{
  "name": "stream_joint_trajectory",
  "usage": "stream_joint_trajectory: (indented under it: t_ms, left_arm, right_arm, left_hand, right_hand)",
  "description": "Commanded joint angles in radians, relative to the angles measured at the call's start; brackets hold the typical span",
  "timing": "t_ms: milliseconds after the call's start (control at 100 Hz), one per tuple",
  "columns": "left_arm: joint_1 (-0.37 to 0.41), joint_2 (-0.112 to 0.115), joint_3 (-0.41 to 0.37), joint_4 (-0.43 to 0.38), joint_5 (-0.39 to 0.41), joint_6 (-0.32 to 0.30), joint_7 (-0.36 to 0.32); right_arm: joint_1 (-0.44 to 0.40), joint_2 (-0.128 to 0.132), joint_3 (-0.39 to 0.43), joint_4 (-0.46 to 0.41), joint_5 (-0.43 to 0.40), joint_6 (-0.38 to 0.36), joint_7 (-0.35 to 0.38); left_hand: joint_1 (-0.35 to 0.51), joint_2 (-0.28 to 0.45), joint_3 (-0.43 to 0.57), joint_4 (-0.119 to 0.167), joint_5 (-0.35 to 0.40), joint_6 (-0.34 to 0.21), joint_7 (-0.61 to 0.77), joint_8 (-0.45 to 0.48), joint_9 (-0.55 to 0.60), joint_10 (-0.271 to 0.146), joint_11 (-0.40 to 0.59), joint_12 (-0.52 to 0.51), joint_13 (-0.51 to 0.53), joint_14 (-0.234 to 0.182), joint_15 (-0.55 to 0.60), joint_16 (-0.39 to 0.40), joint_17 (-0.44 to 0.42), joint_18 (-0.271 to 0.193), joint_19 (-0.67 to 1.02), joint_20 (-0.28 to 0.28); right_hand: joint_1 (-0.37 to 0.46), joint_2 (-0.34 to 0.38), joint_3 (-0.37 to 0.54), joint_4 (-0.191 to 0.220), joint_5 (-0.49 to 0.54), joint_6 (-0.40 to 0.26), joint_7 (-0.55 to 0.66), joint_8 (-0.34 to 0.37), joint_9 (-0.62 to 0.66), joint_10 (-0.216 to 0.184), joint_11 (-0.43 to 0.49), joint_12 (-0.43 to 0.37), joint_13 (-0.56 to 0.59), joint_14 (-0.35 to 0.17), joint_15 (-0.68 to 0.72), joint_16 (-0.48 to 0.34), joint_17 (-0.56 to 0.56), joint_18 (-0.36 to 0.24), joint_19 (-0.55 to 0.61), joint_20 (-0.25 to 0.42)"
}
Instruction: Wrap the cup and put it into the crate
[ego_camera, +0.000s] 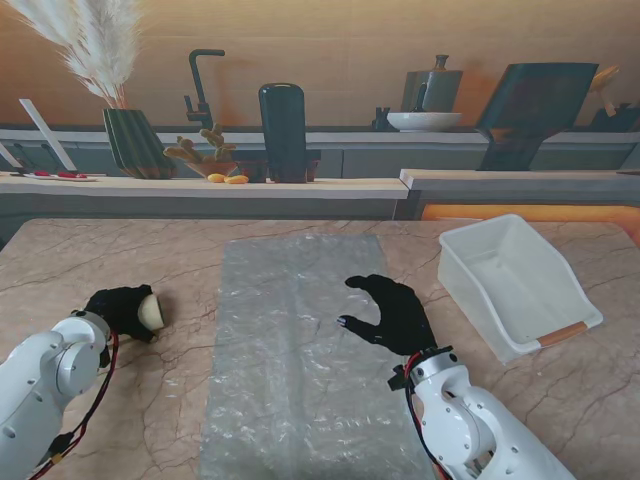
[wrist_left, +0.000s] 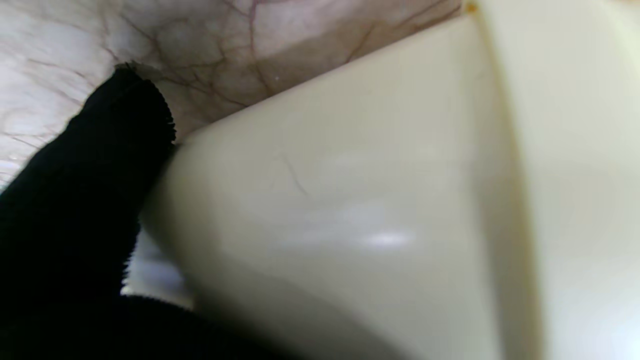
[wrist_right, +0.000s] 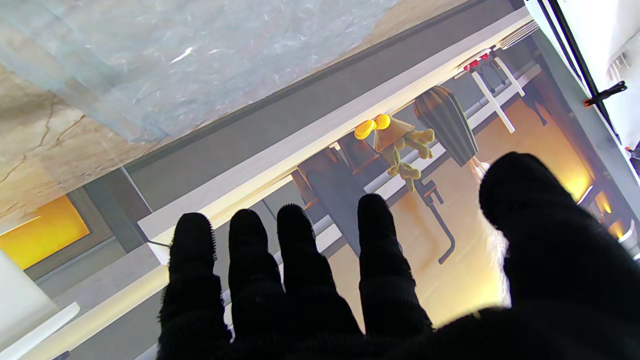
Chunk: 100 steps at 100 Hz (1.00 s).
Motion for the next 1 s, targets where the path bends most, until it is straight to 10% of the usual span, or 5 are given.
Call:
stream_joint_trajectory:
  t_ms: [0, 310, 990]
  left_arm:
    - [0.058, -0.016, 0.005, 0.011, 0.021, -0.014, -0.019]
    - [0.127, -0.022, -0.086, -0.169, 0.097, -0.118, 0.008]
    - [0.16, -0.033, -0.036, -0.45, 0.079, -0.33, -0.009]
  right_arm:
    - [-0.007, -0.006, -0.002, -0.011, -0.001, -0.007, -0.004]
    - [-0.018, -0.009, 0.007, -0.022, -0.002, -0.016, -0.021]
    - [-0.097, -0.017, 0.043, -0.1, -0.039, -0.036, -0.11]
  left_hand:
    - [0.47, 0.292, 0.224, -0.056, 0.021, -0.194, 0.309, 0.146, 0.074, -0.097, 0.059, 0.053, 0.105, -0.067, 0.225, 0.158, 0.036, -0.055, 0.178, 0.13]
    - [0.504, 0.313, 0.194, -0.053, 0.02, -0.192, 0.299, 0.171, 0.055, -0.095, 0.069, 0.092, 0.096, -0.075, 0.247, 0.214, 0.021, -0.049, 0.185, 0.174]
    - [0.475, 0.313, 0.201, -0.059, 0.029, -0.164, 0.228, 0.119, 0.073, -0.07, 0.033, 0.084, 0.151, -0.104, 0.257, 0.224, 0.088, -0.04, 0.204, 0.192]
  right_hand:
    - [-0.012, 0.046, -0.015, 0.003, 0.007, -0.02, -0.005, 0.003, 0.012, 0.01, -0.003, 0.006, 0.012, 0.003, 0.009, 0.009, 0.0, 0.009, 0.017, 0.005]
    - [-0.012, 0.049, -0.016, 0.004, 0.009, -0.02, -0.006, 0.003, 0.016, 0.009, -0.005, 0.006, 0.012, 0.003, 0.008, 0.009, 0.0, 0.01, 0.017, 0.005]
    - [-0.013, 0.053, -0.018, 0.004, 0.021, -0.016, -0.011, -0.001, 0.029, 0.015, -0.013, 0.004, 0.017, 0.009, 0.006, 0.009, 0.002, 0.014, 0.018, 0.005]
